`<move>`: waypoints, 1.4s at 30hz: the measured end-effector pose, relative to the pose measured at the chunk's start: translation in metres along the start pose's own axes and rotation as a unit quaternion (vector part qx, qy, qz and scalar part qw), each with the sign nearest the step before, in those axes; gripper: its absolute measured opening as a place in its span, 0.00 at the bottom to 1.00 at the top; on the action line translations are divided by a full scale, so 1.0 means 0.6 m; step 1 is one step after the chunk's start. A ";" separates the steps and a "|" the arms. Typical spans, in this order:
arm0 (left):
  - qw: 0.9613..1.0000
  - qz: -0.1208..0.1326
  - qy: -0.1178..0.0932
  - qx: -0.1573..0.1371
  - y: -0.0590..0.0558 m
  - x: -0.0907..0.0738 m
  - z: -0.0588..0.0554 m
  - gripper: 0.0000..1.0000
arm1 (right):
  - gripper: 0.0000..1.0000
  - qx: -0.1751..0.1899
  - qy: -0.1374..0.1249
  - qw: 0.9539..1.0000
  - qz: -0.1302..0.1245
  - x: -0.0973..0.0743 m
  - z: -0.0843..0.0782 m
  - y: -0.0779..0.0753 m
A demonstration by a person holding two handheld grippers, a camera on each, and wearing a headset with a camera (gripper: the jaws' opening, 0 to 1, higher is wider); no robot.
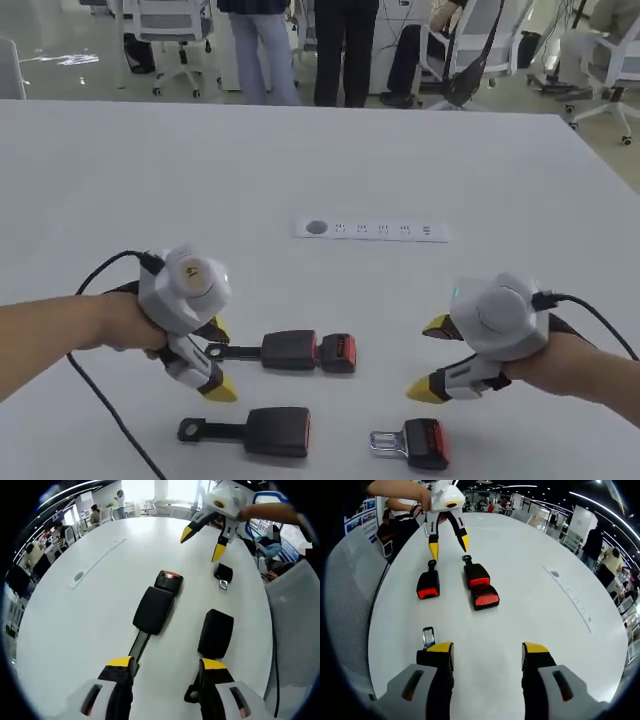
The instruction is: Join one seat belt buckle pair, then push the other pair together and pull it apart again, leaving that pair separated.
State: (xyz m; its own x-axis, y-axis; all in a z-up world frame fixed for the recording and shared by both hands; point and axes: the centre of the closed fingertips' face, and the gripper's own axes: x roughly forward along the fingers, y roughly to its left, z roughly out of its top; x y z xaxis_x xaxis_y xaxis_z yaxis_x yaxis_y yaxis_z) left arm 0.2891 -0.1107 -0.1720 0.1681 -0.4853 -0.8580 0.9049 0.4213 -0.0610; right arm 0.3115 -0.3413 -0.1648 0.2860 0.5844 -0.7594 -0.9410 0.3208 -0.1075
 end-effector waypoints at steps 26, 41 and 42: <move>0.974 0.070 -0.201 -0.082 -0.068 -0.055 -0.047 0.63 | 0.66 0.081 -0.096 0.990 -0.057 -0.057 -0.036 0.084; 0.954 0.134 -0.250 -0.101 -0.106 -0.063 -0.058 0.81 | 0.85 0.109 -0.148 0.978 -0.102 -0.075 -0.041 0.122; 0.952 0.135 -0.254 -0.102 -0.105 -0.063 -0.058 0.85 | 0.87 0.108 -0.151 0.977 -0.102 -0.074 -0.039 0.124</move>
State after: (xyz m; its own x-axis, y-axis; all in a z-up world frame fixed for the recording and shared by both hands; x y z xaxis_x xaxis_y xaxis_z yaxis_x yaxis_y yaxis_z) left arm 0.2122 -0.0920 -0.1534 0.5990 -0.6237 -0.5023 0.7149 0.6991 -0.0154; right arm 0.2243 -0.3611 -0.1541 0.5349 0.6748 -0.5084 -0.8079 0.5846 -0.0741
